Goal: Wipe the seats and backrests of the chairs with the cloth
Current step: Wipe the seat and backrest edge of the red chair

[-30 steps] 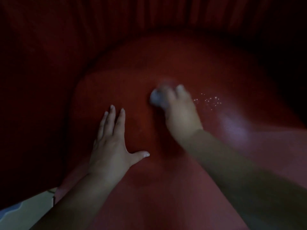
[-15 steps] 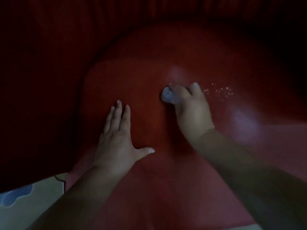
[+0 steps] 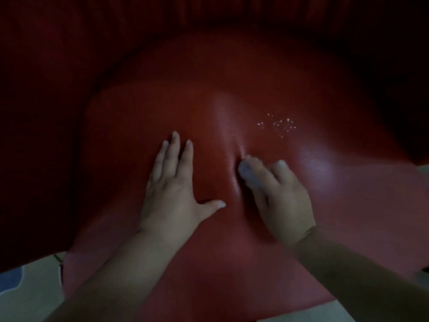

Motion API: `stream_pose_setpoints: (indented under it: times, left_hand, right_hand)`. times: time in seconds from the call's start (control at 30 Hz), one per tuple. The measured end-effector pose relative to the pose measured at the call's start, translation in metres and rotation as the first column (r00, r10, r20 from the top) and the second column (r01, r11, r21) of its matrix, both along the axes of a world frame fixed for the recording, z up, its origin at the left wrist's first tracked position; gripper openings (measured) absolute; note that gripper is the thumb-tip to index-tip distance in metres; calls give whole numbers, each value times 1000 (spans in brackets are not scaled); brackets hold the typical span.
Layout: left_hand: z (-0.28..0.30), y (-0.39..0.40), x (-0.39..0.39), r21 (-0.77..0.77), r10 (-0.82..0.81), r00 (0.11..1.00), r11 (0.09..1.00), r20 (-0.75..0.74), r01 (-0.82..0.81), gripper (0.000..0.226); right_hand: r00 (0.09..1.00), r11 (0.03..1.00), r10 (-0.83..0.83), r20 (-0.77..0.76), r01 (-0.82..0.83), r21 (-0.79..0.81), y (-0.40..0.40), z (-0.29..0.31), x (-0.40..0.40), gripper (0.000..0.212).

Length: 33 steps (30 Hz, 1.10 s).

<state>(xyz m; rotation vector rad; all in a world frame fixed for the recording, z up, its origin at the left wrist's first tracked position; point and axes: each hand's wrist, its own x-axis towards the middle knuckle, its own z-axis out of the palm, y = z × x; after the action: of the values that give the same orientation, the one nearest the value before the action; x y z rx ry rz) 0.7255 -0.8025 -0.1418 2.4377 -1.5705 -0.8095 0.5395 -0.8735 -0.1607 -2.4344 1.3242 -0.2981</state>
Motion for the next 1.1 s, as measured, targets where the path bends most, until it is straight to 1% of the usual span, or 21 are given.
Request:
stream_pose_setpoints:
  times: [0.07, 0.1, 0.17, 0.23, 0.27, 0.3, 0.37, 0.43, 0.47, 0.53, 0.57, 0.63, 0.73, 0.8, 0.83, 0.9, 0.93, 0.97, 1.0, 1.07, 1.1]
  left_hand:
    - [-2, -6, -7, -7, -30, 1000, 1000, 5, 30, 129]
    - [-3, -9, -9, -7, -47, 999, 999, 13, 47, 129]
    - [-6, -15, -10, -4, -72, 997, 997, 29, 72, 130]
    - [-8, -20, -10, 5, -83, 996, 997, 42, 83, 130]
    - [-8, -22, -10, 9, -79, 996, 997, 48, 78, 131]
    - [-8, -24, -9, 16, -74, 996, 997, 52, 74, 131]
    - [-7, -25, -9, 32, -80, 996, 996, 50, 78, 132]
    - [-7, -25, -10, 42, -85, 995, 996, 49, 83, 132]
    - [-7, -25, -10, 46, -83, 995, 996, 47, 81, 132]
    - [-8, -26, -12, 49, -76, 996, 996, 47, 74, 132]
    - [-8, -26, -12, 52, -76, 996, 996, 49, 73, 132]
    - [-8, -26, -12, 58, -72, 996, 996, 51, 69, 132]
    - [-7, -27, -12, 69, -65, 997, 996, 42, 62, 132]
    - [-7, -28, -11, 67, -64, 997, 996, 35, 61, 132]
    - [-7, -28, -11, 65, -64, 997, 996, 31, 62, 132]
    - [-9, -27, -11, 60, -63, 998, 996, 30, 61, 132]
    - [-9, -27, -11, 58, -63, 998, 996, 31, 62, 132]
    - [-10, -27, -10, 59, -67, 997, 996, 30, 66, 132]
    - [-10, -26, -10, 60, -71, 997, 996, 30, 69, 132]
    - [-9, -26, -9, 57, -64, 998, 996, 26, 62, 133]
    - [-9, -27, -9, 58, -63, 998, 996, 24, 62, 133]
  right_hand:
    - [985, 982, 156, -76, -163, -94, -11, -8, -7, 38]
    - [982, 977, 155, -103, -168, -130, -29, -10, -7, 36]
    - [993, 974, 19, -114, -44, -221, -69, -13, -2, 36]
    - [989, 974, -113, -90, 92, -209, -72, -13, 3, 36]
    - [989, 979, -124, -80, 109, -171, -55, -13, 3, 37]
    - [993, 989, -93, -70, 84, -123, -29, -13, 3, 38]
    - [998, 995, 51, -30, -53, -80, 21, -8, -7, 39]
    - [990, 985, 142, -18, -143, -97, 17, -8, -19, 39]
    - [992, 983, 116, -44, -121, -141, -1, -9, -20, 39]
    - [996, 968, -52, -79, 31, -249, -41, -12, -13, 39]
    - [989, 963, -130, -65, 110, -245, -50, -12, -7, 40]
    - [985, 970, -169, -46, 158, -186, -33, -14, 1, 39]
    - [1000, 996, -22, -20, 21, -83, 17, -10, -8, 36]
    - [999, 994, 38, -17, -39, -105, 6, -9, -15, 33]
    - [999, 990, 17, -32, -22, -140, -12, -9, -15, 32]
    - [994, 974, -91, -59, 76, -214, -48, -8, -6, 32]
    - [989, 969, -138, -60, 123, -215, -55, -6, -1, 31]
    - [988, 972, -143, -57, 130, -198, -50, -6, 2, 29]
    - [993, 983, -108, -50, 99, -155, -36, -6, 2, 28]
    - [1000, 999, -26, 0, 26, -26, -2, -1, -4, 26]
    - [999, 999, -22, 33, 21, 26, 6, 3, -10, 26]
